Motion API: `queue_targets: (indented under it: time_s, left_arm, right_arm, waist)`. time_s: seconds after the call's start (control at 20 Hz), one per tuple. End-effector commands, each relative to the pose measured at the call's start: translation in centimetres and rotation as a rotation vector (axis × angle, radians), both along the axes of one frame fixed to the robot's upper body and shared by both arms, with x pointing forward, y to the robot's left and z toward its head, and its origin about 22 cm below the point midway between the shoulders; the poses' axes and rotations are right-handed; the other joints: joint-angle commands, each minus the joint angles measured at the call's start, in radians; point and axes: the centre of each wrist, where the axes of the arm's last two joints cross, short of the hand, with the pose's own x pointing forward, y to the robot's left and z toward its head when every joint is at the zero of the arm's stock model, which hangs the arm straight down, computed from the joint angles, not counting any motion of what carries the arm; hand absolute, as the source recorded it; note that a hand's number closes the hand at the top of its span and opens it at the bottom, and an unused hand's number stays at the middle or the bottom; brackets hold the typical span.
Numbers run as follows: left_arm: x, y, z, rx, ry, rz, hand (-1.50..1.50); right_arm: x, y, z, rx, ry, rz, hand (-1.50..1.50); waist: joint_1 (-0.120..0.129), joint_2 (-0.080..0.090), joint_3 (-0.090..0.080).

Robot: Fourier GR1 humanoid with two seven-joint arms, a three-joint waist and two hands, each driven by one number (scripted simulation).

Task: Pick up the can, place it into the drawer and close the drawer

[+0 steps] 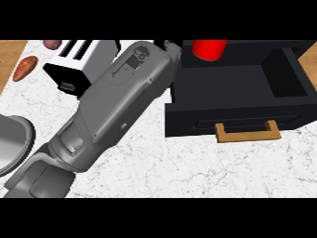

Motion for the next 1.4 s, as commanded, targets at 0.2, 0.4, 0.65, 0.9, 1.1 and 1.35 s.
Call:
queue_targets:
  time_s: [0.2, 0.4, 0.65, 0.9, 1.1, 1.35]
  left_arm:
    - [-0.2, -1.2, -1.6, 0.059, 0.02, 0.007, 1.5]
    - [0.6, -0.4, -3.4, 0.068, 0.049, 0.059, 1.5]
    - [0.5, -1.0, -3.2, 0.116, 0.043, 0.058, 1.5]
    - [0.7, -0.8, -3.8, 0.128, 0.064, 0.118, -1.5]
    - [0.5, -1.6, -2.7, 0.125, 0.072, 0.157, -1.5]
    - [0.8, -1.5, -2.7, 0.138, 0.07, 0.147, -1.5]
  right_arm:
    - [1.4, 0.6, 0.1, 0.0, -0.002, 0.004, -1.5]
    - [0.1, -0.7, -0.1, 0.011, -0.01, 0.029, -1.5]
    - [1.0, 0.0, -0.9, -0.001, -0.01, 0.023, -1.5]
    - [0.9, -0.5, 0.8, -0.015, -0.005, 0.041, -1.5]
    - [0.8, 0.3, 0.9, 0.0, -0.022, 0.037, -1.5]
    - [0.6, -0.1, 0.8, -0.01, -0.009, 0.033, -1.5]
  waist:
    - [-0.003, 0.002, 0.0]
    - [-0.035, 0.006, 0.001]
    - [-0.019, 0.006, 0.001]
    - [-0.042, 0.011, 0.001]
    - [-0.048, 0.011, 0.001]
    - [-0.034, 0.01, 0.001]
